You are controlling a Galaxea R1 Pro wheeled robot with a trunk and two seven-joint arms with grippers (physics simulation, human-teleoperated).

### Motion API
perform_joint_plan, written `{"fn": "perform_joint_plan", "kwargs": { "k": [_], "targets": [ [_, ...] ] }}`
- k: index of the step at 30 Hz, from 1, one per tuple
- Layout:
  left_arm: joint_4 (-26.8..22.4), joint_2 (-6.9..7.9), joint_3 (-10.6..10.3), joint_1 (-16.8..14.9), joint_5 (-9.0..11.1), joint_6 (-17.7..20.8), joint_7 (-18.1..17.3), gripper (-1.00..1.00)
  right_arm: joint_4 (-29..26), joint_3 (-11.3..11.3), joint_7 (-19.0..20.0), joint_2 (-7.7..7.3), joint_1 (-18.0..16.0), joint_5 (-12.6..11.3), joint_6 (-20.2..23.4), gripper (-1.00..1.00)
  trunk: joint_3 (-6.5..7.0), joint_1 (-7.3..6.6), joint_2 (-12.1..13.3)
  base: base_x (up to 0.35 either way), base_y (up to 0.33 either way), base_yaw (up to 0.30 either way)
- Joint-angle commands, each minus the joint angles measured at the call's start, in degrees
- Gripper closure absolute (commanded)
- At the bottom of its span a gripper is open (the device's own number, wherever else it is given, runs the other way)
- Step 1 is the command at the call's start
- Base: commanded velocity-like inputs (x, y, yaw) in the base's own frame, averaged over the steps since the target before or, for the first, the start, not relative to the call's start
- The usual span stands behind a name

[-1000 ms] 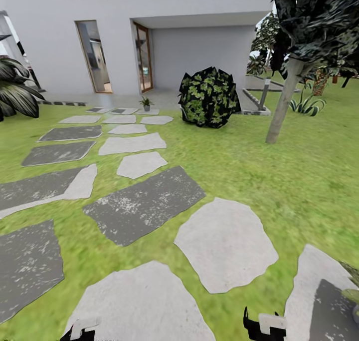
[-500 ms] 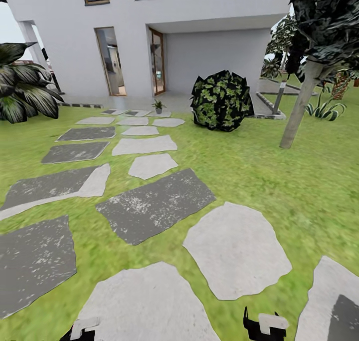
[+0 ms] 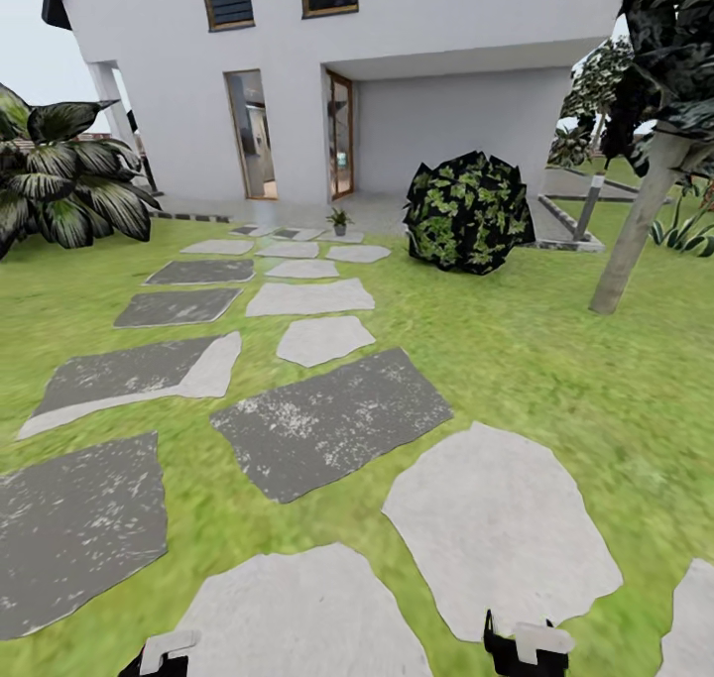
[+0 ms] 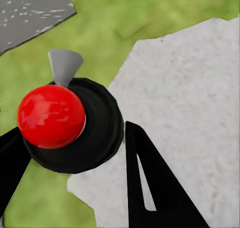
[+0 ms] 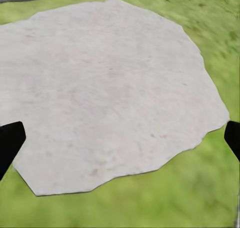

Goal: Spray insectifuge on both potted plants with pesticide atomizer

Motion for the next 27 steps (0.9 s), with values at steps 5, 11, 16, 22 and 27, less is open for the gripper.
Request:
{"fn": "perform_joint_plan", "kwargs": {
  "k": [5, 11, 16, 22, 27],
  "targets": [
    [0.08, -0.02, 0.33, -0.05, -0.51, -0.17, 0.16, 1.00, 0.03, 0.07, -0.60, 0.03, -0.03, 0.55, 0.07, -1.00, 0.34, 0.02, -0.02, 0.333, 0.000, 0.144],
    [0.08, -0.02, 0.35, -0.05, -0.51, -0.17, 0.17, 1.00, 0.04, 0.07, -0.60, 0.07, -0.03, 0.55, 0.06, -1.00, 0.80, 0.02, -0.02, 0.334, 0.000, 0.144],
    [0.08, -0.02, 0.29, -0.05, -0.51, -0.17, 0.11, 1.00, -0.04, 0.07, -0.60, 0.07, -0.03, 0.48, 0.03, -1.00, 1.08, 0.02, -0.02, 0.335, 0.000, 0.098],
    [0.37, -0.02, 0.27, -0.05, -0.51, -0.25, 0.13, 1.00, -0.13, 0.07, -0.60, 0.07, -0.03, 0.44, 0.03, -1.00, 1.10, 0.02, -0.02, 0.337, 0.000, 0.006],
    [0.43, -0.08, 0.27, -0.05, -0.51, -0.26, 0.09, 1.00, -0.08, -0.01, -0.60, 0.08, -0.03, 0.46, 0.03, -1.00, 1.10, 0.02, -0.02, 0.337, 0.000, 0.000]
  ]
}}
